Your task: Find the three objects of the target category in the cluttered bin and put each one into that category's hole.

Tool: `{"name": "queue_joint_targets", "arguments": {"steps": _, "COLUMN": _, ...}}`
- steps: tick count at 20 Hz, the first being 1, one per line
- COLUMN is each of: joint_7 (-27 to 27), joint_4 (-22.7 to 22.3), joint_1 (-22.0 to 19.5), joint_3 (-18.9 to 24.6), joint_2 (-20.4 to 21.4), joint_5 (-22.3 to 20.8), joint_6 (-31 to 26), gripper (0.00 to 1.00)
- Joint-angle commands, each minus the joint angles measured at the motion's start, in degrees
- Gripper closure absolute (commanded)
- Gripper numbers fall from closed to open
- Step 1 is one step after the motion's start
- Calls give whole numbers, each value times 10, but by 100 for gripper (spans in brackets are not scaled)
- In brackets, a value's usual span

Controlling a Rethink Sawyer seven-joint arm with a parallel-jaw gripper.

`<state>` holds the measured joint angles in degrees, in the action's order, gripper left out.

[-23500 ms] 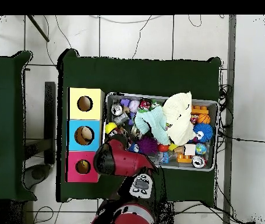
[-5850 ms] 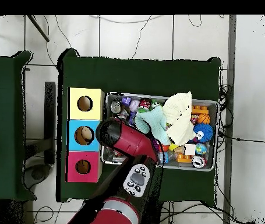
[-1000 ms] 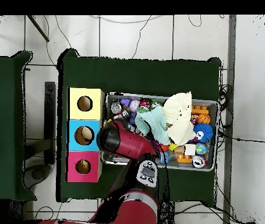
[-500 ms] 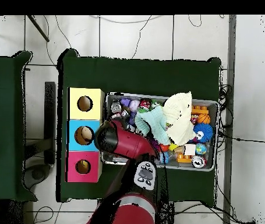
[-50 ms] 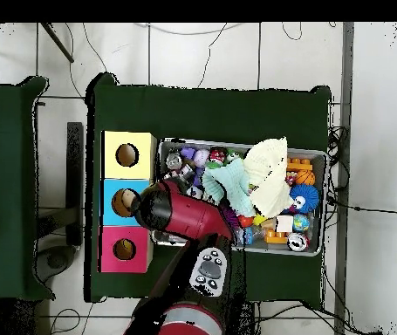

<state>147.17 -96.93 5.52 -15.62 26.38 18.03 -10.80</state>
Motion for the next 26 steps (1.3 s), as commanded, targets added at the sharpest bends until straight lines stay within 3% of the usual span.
{"name": "queue_joint_targets", "arguments": {"steps": 1, "joint_7": 49, "joint_4": -30, "joint_1": -3, "joint_3": 10, "joint_2": -8, "joint_5": -16, "joint_6": -15, "gripper": 0}}
{"name": "queue_joint_targets", "arguments": {"steps": 9, "joint_7": 46, "joint_4": -30, "joint_1": -14, "joint_3": 29, "joint_2": -15, "joint_5": -14, "joint_6": -9, "gripper": 0}}
{"name": "queue_joint_targets", "arguments": {"steps": 15, "joint_7": 77, "joint_4": -38, "joint_1": -18, "joint_3": 36, "joint_2": -31, "joint_5": 15, "joint_6": -12, "gripper": 0}}
{"name": "queue_joint_targets", "arguments": {"steps": 17, "joint_7": 70, "joint_4": -54, "joint_1": -43, "joint_3": 61, "joint_2": -22, "joint_5": 17, "joint_6": -21, "gripper": 0}}
{"name": "queue_joint_targets", "arguments": {"steps": 26, "joint_7": 85, "joint_4": -109, "joint_1": -45, "joint_3": 42, "joint_2": 33, "joint_5": 23, "joint_6": -60, "gripper": 0}}
